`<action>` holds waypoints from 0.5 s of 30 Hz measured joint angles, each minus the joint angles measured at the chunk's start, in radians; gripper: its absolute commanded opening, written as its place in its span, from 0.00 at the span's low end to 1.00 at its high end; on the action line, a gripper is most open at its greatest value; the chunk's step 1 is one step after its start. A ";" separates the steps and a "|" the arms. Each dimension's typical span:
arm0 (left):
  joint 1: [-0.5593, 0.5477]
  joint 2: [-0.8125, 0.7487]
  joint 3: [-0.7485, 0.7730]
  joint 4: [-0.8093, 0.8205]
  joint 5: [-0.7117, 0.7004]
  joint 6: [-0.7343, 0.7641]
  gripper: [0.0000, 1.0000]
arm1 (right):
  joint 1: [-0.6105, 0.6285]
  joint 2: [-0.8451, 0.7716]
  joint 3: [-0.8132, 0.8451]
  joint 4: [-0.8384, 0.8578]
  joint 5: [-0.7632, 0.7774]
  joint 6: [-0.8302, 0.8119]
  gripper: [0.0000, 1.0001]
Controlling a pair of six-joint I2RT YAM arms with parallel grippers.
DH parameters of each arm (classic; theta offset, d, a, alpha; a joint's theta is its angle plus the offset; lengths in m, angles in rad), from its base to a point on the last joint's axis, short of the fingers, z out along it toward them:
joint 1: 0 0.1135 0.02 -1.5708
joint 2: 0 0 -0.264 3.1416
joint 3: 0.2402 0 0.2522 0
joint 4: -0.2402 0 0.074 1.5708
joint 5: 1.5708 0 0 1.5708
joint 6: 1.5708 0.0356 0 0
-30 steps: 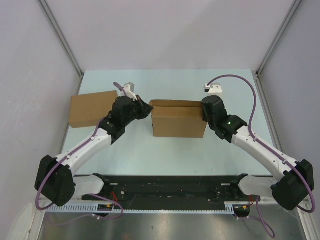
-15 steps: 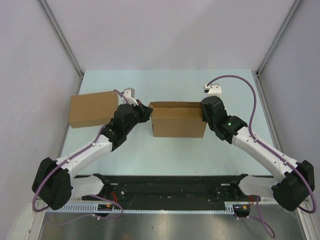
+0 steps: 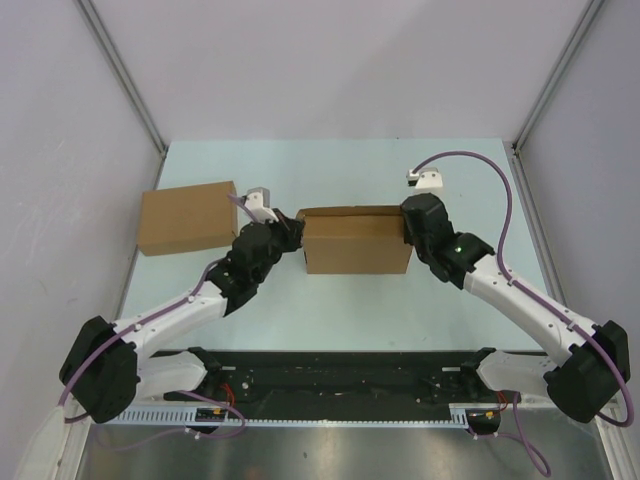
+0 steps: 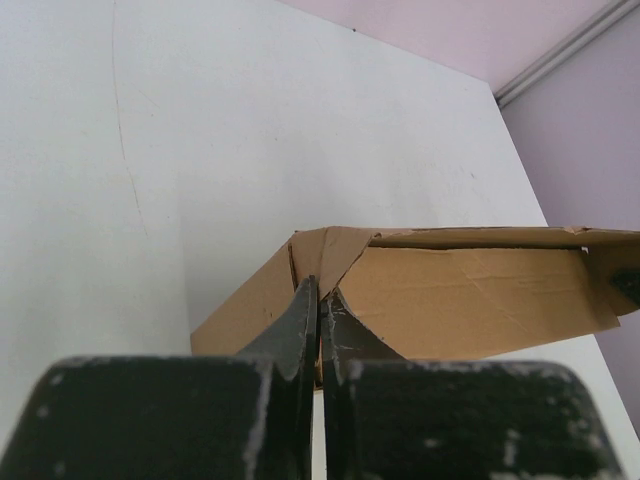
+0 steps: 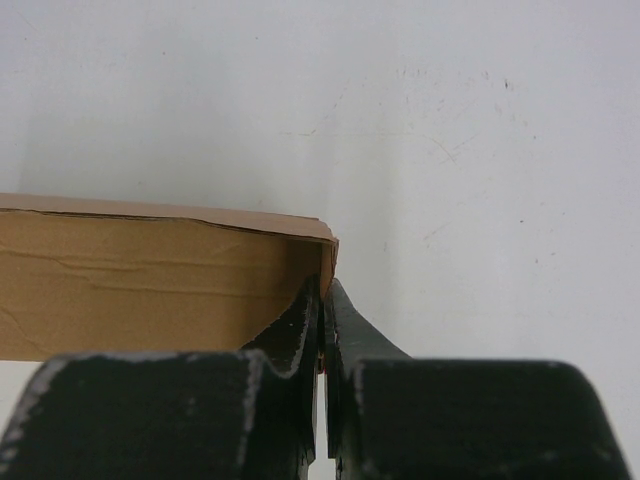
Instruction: Fold the paper box
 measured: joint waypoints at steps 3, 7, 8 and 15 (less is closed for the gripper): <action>-0.024 0.000 -0.004 0.007 -0.047 0.008 0.00 | 0.000 -0.007 -0.017 0.013 -0.001 0.005 0.00; -0.059 0.008 -0.005 0.014 -0.116 0.027 0.00 | 0.000 -0.024 -0.045 0.038 -0.006 0.011 0.00; -0.066 0.013 -0.005 0.018 -0.134 0.030 0.00 | 0.000 -0.030 -0.052 0.044 -0.009 0.014 0.03; -0.121 0.055 0.020 0.013 -0.264 0.057 0.00 | -0.018 -0.059 -0.091 0.058 -0.059 0.034 0.31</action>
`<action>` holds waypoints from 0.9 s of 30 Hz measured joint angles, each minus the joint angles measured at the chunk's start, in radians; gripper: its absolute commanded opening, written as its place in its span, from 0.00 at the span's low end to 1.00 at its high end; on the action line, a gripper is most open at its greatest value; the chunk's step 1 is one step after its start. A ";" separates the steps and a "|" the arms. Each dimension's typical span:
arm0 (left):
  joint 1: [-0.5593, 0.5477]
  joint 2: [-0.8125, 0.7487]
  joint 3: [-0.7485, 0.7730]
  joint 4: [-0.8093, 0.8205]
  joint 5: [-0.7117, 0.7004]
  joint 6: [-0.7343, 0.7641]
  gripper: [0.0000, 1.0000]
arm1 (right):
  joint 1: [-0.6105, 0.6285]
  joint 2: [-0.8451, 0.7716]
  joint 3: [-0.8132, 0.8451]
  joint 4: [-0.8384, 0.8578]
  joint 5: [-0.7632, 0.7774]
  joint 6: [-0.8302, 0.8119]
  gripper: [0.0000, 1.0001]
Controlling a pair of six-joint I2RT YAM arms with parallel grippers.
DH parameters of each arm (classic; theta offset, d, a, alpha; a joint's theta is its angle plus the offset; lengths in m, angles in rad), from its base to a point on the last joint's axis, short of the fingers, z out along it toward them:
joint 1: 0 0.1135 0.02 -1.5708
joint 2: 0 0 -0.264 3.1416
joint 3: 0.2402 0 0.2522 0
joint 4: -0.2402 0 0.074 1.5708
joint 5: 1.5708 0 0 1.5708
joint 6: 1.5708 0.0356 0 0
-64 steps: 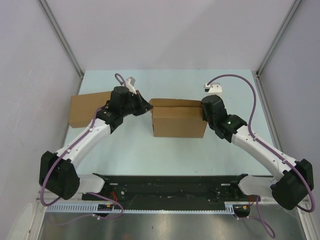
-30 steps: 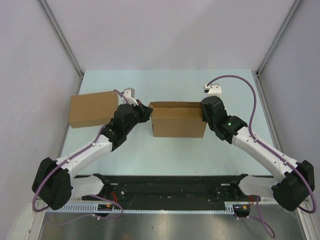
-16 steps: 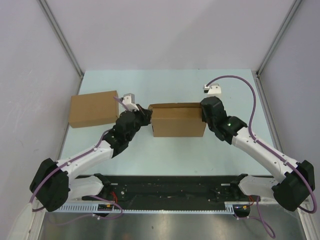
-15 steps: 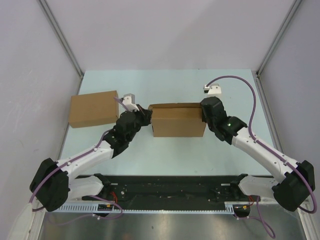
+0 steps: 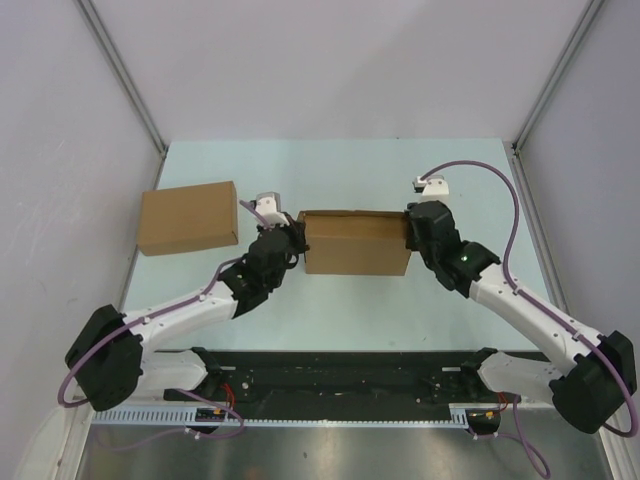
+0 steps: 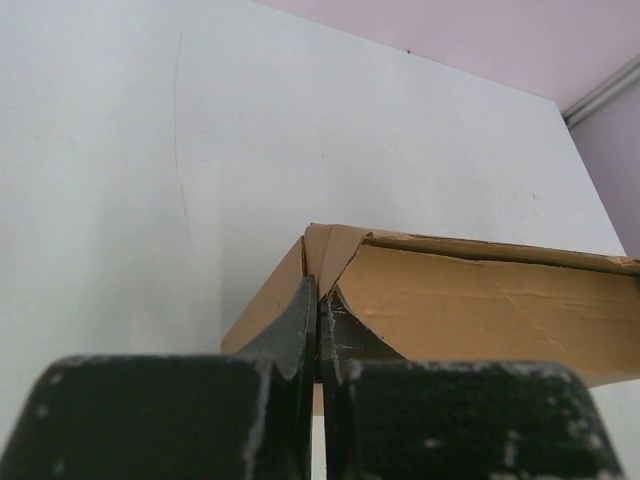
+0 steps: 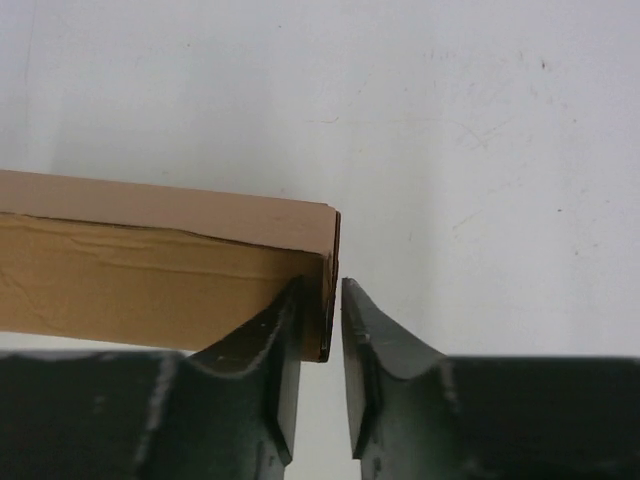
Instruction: Fold the paper box
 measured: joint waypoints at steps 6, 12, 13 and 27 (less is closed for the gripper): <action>-0.019 0.032 0.046 -0.048 -0.061 0.009 0.00 | -0.010 -0.031 -0.010 -0.008 -0.054 0.015 0.47; -0.026 0.050 0.071 -0.077 -0.089 0.013 0.00 | -0.010 -0.075 -0.020 -0.040 -0.082 0.017 0.67; -0.027 0.053 0.073 -0.079 -0.090 0.013 0.00 | -0.010 -0.089 -0.022 -0.046 -0.086 0.016 0.67; -0.039 0.059 0.083 -0.092 -0.115 0.016 0.00 | -0.055 -0.140 -0.025 -0.014 -0.089 -0.011 0.43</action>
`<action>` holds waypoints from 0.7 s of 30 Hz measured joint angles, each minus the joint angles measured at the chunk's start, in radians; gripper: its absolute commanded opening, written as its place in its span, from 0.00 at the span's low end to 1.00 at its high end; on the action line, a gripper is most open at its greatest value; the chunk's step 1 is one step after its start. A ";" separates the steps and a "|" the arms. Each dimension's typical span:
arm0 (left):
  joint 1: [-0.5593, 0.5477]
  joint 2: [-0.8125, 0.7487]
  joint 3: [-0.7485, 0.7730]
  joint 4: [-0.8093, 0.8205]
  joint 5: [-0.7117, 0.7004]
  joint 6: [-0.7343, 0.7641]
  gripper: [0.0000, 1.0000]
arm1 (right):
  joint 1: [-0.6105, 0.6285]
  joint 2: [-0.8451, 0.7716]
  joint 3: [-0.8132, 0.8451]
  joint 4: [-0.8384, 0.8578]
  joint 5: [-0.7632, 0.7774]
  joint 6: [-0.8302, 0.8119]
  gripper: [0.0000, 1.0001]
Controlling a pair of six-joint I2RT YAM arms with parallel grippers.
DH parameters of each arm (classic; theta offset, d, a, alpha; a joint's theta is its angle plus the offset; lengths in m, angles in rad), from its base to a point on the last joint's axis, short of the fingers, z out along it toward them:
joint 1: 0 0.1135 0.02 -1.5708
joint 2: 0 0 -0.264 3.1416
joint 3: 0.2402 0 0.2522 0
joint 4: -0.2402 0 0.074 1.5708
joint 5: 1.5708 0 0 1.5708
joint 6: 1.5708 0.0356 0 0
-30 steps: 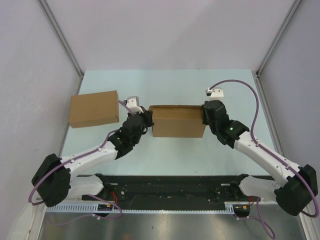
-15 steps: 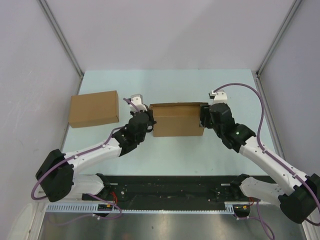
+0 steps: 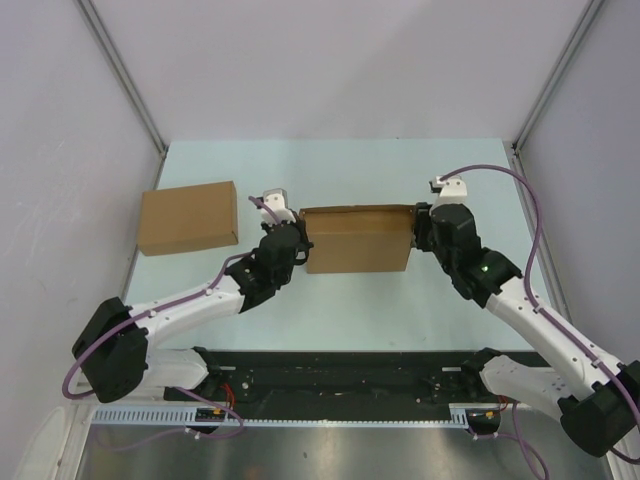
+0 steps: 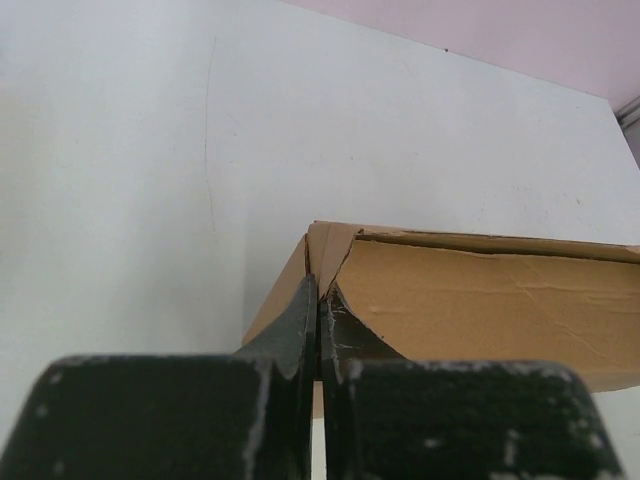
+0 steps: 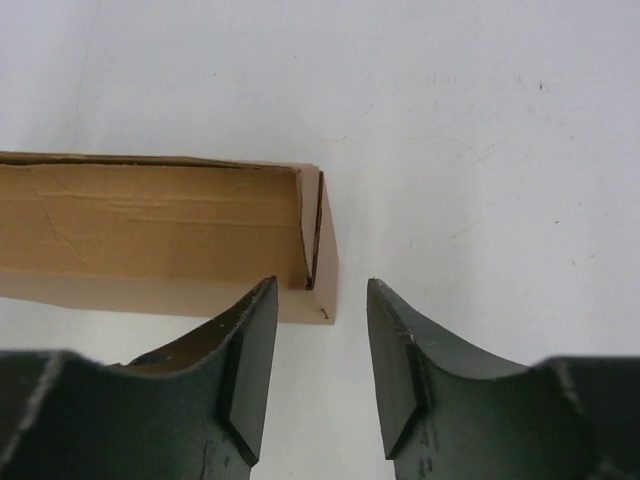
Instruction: Fold the paper box
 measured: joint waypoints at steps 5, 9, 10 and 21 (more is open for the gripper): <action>-0.006 0.001 0.003 -0.006 -0.010 0.009 0.00 | -0.046 0.014 0.000 0.035 -0.026 -0.004 0.36; -0.009 0.004 0.005 -0.007 -0.017 0.014 0.00 | -0.053 0.019 0.000 0.071 -0.045 -0.004 0.36; -0.010 0.006 0.007 -0.007 -0.018 0.015 0.00 | -0.053 0.023 0.000 0.080 -0.051 -0.004 0.36; -0.010 0.008 0.009 -0.008 -0.023 0.019 0.00 | -0.055 0.046 0.000 0.121 -0.086 -0.007 0.24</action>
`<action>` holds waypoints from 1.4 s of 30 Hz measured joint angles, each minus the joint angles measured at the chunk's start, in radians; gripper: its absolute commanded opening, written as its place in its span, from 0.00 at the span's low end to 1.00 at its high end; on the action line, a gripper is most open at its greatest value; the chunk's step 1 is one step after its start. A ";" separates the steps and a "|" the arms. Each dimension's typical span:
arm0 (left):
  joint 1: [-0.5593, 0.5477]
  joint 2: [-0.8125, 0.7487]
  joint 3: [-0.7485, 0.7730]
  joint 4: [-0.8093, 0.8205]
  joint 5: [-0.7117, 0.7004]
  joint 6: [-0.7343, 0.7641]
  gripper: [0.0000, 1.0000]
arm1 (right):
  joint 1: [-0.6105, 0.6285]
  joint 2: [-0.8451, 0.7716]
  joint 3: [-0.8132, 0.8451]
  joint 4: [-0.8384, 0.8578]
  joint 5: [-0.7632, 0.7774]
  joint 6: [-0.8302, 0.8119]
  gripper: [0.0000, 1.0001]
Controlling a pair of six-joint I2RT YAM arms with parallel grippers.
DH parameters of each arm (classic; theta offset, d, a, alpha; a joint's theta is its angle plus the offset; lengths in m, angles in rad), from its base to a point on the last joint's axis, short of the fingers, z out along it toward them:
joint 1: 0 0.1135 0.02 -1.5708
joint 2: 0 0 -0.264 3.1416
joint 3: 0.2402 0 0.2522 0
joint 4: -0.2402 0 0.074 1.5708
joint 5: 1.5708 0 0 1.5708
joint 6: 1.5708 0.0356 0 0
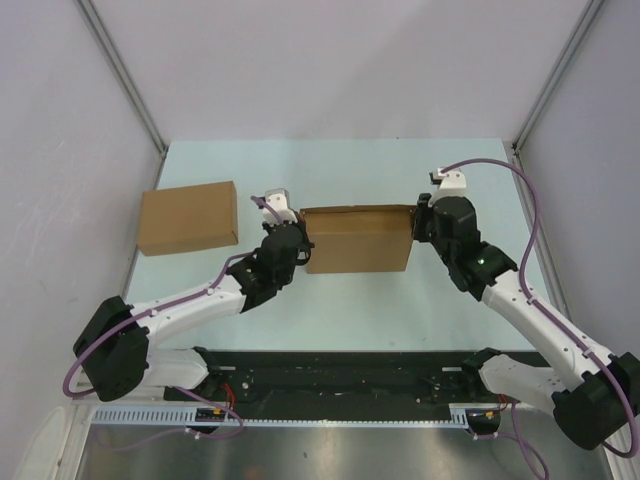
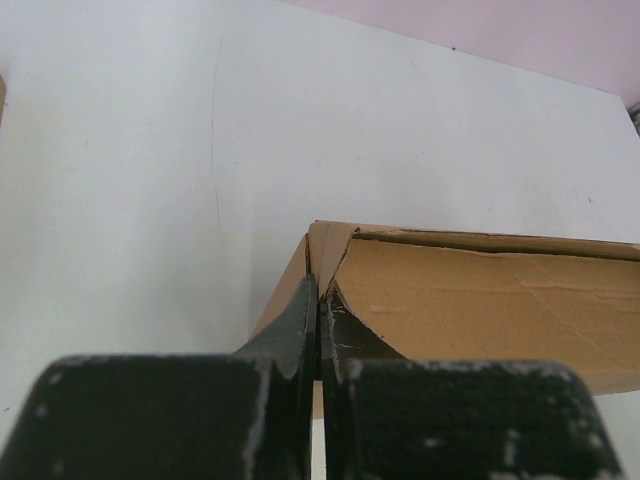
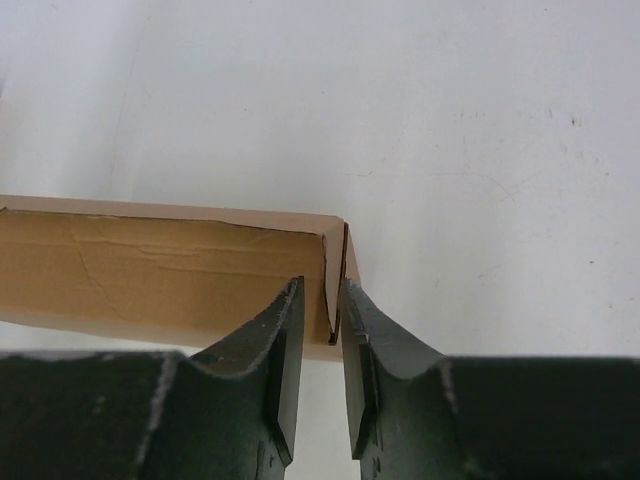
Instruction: Fold the paper box
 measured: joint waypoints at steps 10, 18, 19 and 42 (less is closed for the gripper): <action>-0.003 0.000 0.000 0.000 -0.003 0.006 0.00 | -0.009 0.033 0.000 0.024 -0.001 -0.006 0.02; -0.004 0.001 0.003 -0.005 -0.005 0.007 0.00 | -0.009 0.033 0.000 0.026 0.006 -0.011 0.00; -0.004 0.001 0.003 -0.006 -0.005 0.007 0.00 | -0.009 0.033 0.000 0.026 0.006 -0.011 0.00; -0.007 0.005 0.006 -0.009 -0.011 0.005 0.02 | -0.009 -0.001 -0.117 0.108 0.011 0.068 0.00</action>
